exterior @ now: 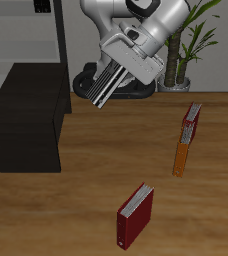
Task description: Place the striped book in the top region of the shelf
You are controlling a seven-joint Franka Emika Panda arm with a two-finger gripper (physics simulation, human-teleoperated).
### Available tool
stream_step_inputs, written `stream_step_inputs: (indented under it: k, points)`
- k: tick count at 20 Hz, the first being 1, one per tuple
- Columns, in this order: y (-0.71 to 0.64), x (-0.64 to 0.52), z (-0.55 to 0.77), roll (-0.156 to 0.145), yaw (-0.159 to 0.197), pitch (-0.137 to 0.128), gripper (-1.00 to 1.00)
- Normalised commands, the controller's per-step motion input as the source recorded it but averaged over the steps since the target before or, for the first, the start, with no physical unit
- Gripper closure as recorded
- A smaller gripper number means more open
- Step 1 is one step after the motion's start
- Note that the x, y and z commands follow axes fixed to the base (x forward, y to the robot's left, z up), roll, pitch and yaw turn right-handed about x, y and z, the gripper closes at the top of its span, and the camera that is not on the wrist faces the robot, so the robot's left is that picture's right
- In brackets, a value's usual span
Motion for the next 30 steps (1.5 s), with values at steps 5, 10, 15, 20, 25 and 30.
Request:
stream_step_inputs:
  k: [5,10,15,20,25,30]
  points:
    - [-0.02,0.0,-0.03,-0.055,0.008,-0.031,1.0]
    - [-0.23,0.06,-0.13,-0.09,-0.008,0.022,1.0]
    - [-0.15,-0.01,-0.15,-0.071,-0.013,0.022,1.0]
    - [0.07,-0.08,-0.19,0.009,0.029,0.0,1.0]
    - [0.14,-0.02,-0.14,0.062,0.033,0.007,1.0]
    - [0.22,0.03,-0.06,0.066,0.022,0.032,1.0]
